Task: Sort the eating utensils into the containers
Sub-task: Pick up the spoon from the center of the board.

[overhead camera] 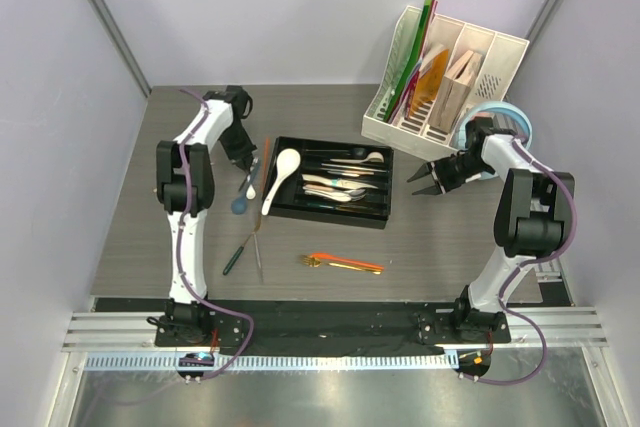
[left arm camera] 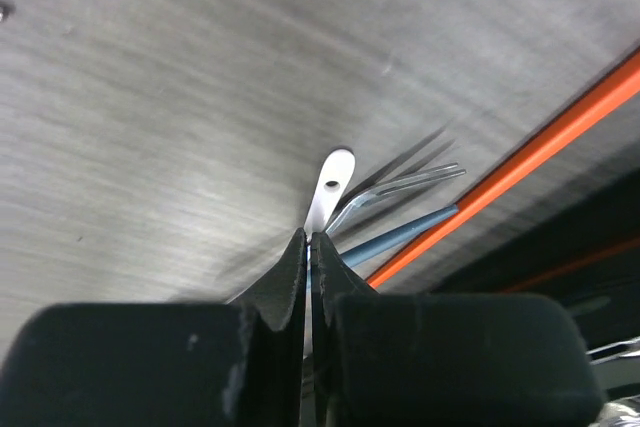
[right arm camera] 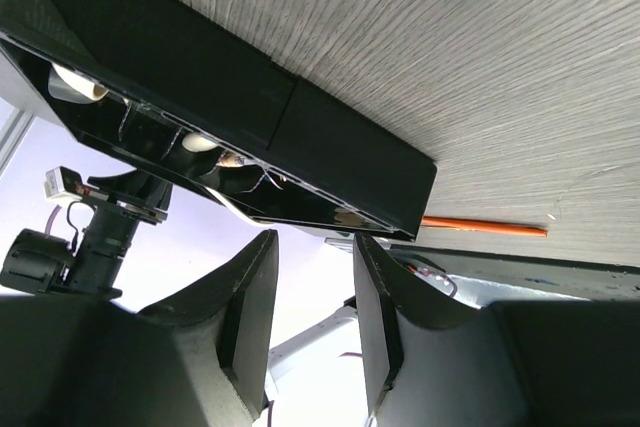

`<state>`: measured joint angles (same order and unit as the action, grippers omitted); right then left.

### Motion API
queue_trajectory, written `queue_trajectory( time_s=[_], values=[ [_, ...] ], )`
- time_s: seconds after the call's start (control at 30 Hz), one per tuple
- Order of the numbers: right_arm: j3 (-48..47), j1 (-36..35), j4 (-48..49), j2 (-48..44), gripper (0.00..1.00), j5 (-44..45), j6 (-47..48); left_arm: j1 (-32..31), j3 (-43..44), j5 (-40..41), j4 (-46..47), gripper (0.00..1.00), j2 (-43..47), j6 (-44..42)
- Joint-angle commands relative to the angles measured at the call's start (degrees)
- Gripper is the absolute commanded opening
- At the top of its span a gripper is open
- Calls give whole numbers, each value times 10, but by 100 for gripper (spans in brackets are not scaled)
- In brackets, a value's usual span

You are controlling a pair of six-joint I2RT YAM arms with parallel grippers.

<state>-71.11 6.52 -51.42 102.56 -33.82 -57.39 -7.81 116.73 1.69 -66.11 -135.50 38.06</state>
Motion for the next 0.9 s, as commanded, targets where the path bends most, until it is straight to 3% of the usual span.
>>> queue_trajectory(
  time_s=[0.0,0.33,0.47,0.6,0.87],
  values=[
    [-17,-1,-5,4,41,-15,10,3,-49,34,-18,0,15,-27],
    [-20,-1,2,13,41,-21,12,3,-83,15,8,0,60,-48],
    [-21,-2,3,15,41,-22,12,3,-82,13,4,25,59,-50],
    [-20,-2,3,15,41,-23,12,3,-90,28,12,33,69,-57],
    [-21,-1,3,13,41,-22,10,4,-89,36,5,27,48,-70]
  ],
)
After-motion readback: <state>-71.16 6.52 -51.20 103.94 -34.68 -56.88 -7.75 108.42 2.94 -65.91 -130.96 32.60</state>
